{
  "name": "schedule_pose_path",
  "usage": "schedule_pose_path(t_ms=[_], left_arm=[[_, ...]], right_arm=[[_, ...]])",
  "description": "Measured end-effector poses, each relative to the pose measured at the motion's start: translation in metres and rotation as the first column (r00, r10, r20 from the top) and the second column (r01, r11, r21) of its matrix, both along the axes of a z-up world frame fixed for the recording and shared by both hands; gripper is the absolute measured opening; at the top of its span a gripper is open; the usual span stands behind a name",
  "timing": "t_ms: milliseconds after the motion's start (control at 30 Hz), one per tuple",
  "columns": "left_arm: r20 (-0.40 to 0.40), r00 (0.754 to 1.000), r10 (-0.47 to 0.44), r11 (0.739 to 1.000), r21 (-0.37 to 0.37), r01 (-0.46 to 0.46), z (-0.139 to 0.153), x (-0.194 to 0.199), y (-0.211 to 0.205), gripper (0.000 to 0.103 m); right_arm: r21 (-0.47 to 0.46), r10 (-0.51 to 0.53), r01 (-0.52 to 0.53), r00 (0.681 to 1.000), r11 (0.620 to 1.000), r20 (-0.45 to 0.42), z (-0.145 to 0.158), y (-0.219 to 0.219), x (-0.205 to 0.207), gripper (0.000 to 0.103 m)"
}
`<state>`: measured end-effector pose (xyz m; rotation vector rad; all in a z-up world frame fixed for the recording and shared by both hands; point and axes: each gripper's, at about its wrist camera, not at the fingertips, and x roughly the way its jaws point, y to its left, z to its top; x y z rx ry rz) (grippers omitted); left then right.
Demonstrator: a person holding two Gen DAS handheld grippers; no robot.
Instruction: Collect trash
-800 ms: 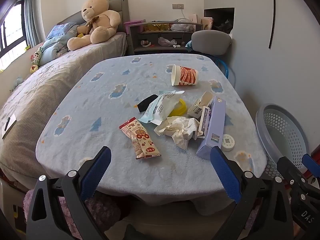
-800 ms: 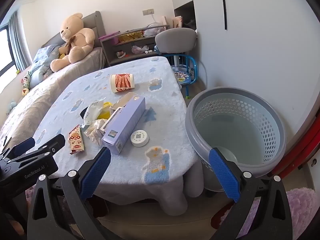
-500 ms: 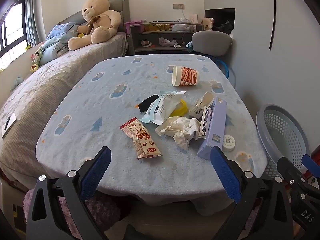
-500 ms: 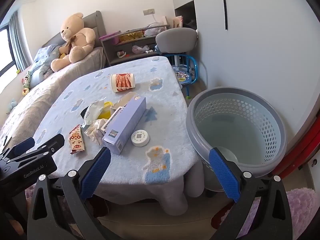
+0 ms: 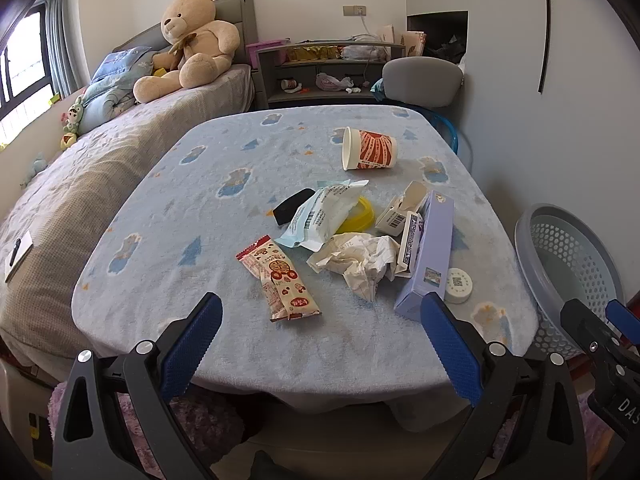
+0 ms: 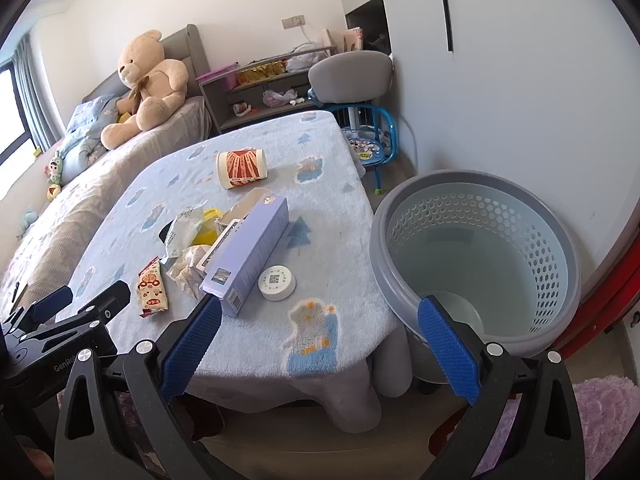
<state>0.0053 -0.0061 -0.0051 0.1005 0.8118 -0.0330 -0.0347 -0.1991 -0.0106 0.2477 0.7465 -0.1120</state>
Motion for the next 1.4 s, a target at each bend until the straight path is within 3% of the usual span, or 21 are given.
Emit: schedule_pose_path(t_ms=[1400], left_arm=[[0.011,1.0,-0.001,1.0,-0.011,0.001,0.0045,-0.0038,0.003,0.095]], right_arm=[[0.008,0.004,-0.004,1.0,1.0,0.017,0.0043,-0.0029,-0.0092,0.097]])
